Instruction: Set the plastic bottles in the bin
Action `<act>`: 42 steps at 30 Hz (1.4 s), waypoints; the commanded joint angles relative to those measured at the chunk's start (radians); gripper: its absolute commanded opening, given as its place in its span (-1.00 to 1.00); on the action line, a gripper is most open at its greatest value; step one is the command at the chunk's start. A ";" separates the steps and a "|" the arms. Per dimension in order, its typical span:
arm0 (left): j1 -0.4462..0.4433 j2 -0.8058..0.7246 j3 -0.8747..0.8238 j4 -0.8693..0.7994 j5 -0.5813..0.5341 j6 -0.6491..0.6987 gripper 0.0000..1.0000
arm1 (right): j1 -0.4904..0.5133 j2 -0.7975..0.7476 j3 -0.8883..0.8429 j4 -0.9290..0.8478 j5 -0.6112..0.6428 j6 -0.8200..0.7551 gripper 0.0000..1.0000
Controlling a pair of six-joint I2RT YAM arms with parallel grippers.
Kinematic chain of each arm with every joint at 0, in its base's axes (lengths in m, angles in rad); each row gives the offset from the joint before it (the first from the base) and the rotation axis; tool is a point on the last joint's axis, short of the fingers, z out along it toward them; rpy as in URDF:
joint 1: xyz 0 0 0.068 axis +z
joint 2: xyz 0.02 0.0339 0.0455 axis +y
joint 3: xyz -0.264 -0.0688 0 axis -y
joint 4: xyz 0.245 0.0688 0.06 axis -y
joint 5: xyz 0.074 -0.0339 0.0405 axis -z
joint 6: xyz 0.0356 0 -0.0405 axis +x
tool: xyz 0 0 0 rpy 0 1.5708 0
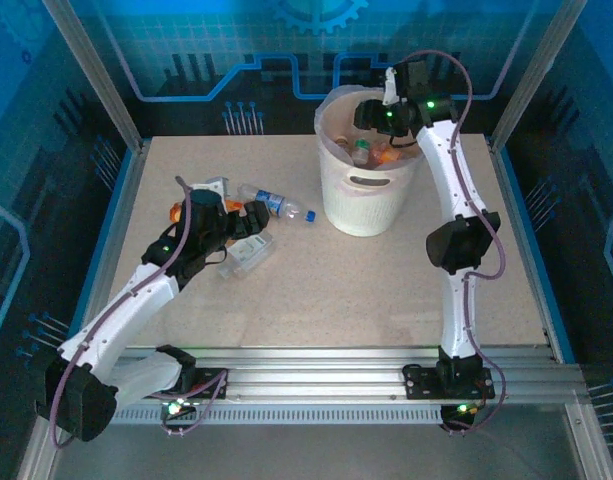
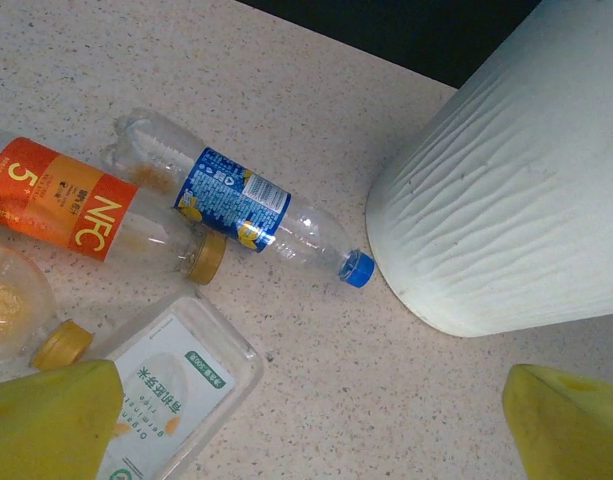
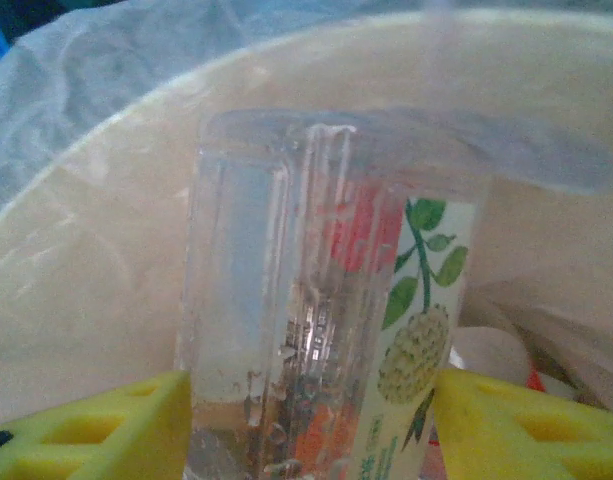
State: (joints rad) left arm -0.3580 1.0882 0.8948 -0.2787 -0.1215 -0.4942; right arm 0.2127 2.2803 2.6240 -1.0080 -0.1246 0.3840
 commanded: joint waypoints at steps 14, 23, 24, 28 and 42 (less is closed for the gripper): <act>0.007 0.083 0.032 -0.113 0.014 0.106 0.98 | 0.019 -0.081 -0.097 -0.053 -0.121 -0.012 0.19; 0.007 0.148 0.073 -0.256 0.043 0.208 0.98 | 0.029 -0.186 -0.122 -0.091 -0.071 -0.033 0.48; 0.007 0.160 0.081 -0.277 0.036 0.225 0.98 | 0.029 -0.202 -0.123 -0.097 -0.063 -0.034 0.53; 0.007 0.223 0.114 -0.347 0.003 0.288 0.98 | 0.031 -0.268 -0.155 -0.110 -0.023 -0.037 0.85; 0.046 0.491 0.247 -0.427 -0.025 0.527 0.98 | 0.044 -0.658 -0.545 -0.012 0.171 -0.033 0.99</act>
State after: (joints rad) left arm -0.3328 1.5497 1.0924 -0.6579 -0.1272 -0.0479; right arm 0.2413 1.6989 2.1349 -1.0554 -0.0216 0.3542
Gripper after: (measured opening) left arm 0.990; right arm 0.995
